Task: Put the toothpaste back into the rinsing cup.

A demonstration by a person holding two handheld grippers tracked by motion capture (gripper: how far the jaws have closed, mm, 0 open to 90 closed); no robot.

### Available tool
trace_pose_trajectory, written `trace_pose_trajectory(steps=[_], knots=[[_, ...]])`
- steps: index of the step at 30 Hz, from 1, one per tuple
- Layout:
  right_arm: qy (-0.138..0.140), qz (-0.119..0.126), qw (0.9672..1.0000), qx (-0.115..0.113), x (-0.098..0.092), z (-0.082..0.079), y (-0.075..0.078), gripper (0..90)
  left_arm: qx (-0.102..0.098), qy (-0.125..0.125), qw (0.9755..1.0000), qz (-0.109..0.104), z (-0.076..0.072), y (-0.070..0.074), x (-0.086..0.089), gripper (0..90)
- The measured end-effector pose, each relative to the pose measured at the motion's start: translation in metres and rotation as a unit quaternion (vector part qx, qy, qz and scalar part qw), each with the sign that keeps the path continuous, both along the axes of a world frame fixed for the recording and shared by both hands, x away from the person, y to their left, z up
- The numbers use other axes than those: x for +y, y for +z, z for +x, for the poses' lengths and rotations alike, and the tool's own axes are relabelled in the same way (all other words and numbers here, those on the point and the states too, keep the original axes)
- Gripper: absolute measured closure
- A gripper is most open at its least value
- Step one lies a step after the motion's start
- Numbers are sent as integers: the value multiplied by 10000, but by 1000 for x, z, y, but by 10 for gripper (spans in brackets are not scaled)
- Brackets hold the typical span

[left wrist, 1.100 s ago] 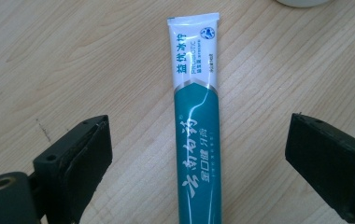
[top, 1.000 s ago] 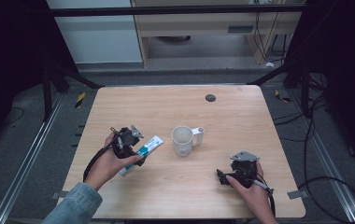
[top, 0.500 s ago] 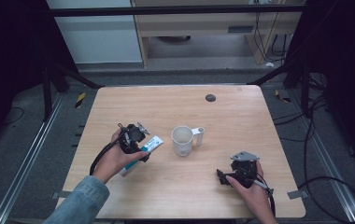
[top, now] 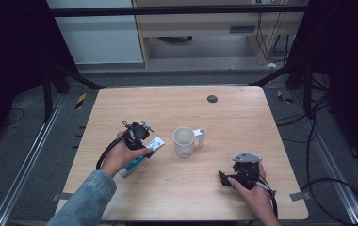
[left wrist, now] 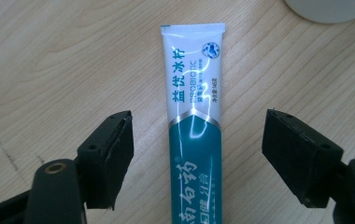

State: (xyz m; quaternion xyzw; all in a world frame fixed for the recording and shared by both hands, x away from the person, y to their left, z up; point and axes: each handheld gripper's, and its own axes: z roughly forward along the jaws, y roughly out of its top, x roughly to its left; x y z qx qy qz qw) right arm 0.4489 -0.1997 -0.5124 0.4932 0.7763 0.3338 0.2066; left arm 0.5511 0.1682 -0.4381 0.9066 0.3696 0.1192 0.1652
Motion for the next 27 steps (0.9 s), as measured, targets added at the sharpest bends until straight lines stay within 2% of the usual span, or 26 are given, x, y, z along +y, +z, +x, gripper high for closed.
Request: trace_pose_trajectory(steps=[7, 11, 16, 27], knots=[[1, -2, 10000, -2, 0, 0, 0, 5, 187, 127, 9997, -34, 10, -11, -6, 288], [1, 0, 10000, 0, 0, 0, 0, 5, 223, 188, 9996, -41, 15, -15, -7, 311], [1, -1, 10000, -1, 0, 0, 0, 4, 283, 265, 9991, -143, 18, -18, -7, 331], [3, 7, 10000, 2, 0, 0, 0, 5, 417, 337, 9985, -96, 23, -23, -7, 392]])
